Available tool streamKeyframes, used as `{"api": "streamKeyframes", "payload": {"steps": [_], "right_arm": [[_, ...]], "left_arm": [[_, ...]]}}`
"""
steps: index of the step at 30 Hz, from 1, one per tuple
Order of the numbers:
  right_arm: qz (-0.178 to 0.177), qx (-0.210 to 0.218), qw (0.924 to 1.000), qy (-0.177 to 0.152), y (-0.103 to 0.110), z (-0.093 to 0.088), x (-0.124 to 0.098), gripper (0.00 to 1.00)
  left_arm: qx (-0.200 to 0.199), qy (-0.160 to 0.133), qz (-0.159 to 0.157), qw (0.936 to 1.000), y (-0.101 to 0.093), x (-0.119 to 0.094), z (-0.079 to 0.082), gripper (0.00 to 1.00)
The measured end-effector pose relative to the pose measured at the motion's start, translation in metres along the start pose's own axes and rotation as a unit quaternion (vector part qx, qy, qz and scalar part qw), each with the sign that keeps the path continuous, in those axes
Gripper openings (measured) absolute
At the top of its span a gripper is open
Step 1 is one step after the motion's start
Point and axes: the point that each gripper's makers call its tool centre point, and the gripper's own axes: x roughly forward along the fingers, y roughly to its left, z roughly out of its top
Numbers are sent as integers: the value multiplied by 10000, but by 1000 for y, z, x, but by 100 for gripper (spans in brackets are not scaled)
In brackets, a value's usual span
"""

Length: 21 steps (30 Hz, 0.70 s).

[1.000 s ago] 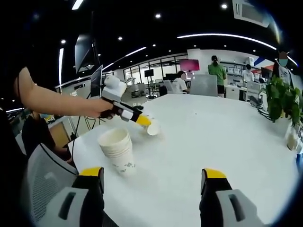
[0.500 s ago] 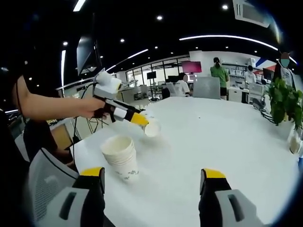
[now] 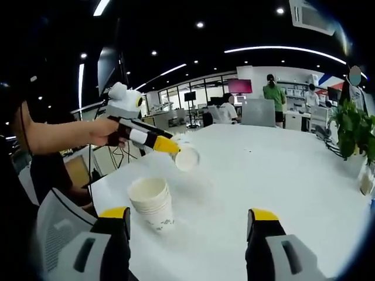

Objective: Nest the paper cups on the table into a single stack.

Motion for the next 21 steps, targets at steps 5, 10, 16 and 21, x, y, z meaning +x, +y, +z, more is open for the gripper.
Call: {"api": "streamKeyframes", "payload": {"steps": [5,10,16,21], "right_arm": [[24,-48,10000,-46,2,5,2,82],[78,-113,9999,-101,6,12,7,81],[156,-198,9995,-180,13,21,15,78],[223,-264,9992,-220,19,27,21,77]], "left_arm": [[32,-48,-93,9999,-13,-5,6,53],[-12,-160,-196,9997,-26,-14,13,53],[-55,-241,-337,9991,-42,-24,18,53],[-94,-293,-446,9985,-55,-29,19,53]]}}
